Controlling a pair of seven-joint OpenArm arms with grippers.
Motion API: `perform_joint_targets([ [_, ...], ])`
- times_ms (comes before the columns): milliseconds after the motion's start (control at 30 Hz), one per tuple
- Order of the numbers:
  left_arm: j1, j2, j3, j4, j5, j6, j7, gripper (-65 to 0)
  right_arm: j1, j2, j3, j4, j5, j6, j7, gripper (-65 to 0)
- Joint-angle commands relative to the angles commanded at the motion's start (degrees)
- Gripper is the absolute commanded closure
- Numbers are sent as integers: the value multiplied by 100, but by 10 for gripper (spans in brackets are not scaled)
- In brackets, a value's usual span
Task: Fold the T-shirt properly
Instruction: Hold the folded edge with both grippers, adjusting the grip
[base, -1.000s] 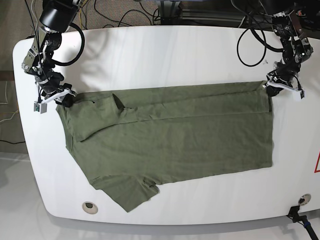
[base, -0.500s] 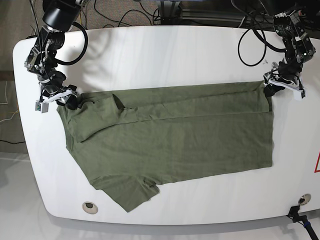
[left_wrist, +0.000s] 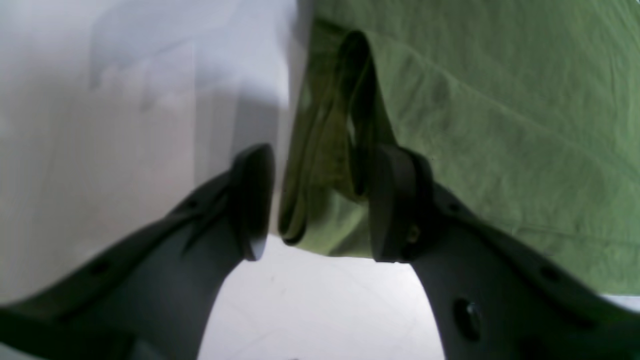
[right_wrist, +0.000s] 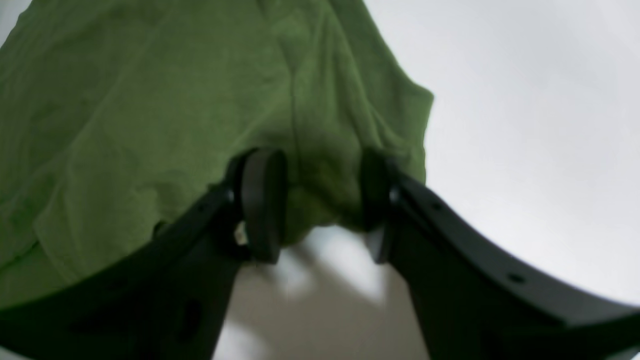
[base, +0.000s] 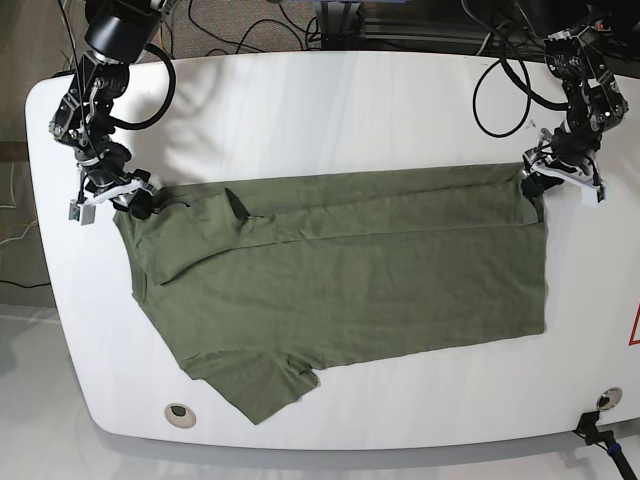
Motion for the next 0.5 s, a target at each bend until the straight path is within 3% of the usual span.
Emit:
perform_joint_targets([
  [100, -16, 7, 23, 23, 6, -31, -16, -189, -1, 7, 8, 5, -8, 10, 6, -179],
  [200, -59, -8, 59, 39, 30, -73, -9, -19, 2, 3, 15, -29, -37, -4, -1, -71],
  [233, -67, -19, 56, 33, 25, -95, 21, 0, 15, 19, 10, -41, -38, 6, 2, -39],
  [300, -85, -13, 61, 43, 21, -134, 90, 0, 19, 28, 20, -33, -32, 15, 20, 0],
  [500, -60, -33, 66, 229, 42, -188, 117, 0, 10, 68, 38, -42, -16, 12, 42, 0],
])
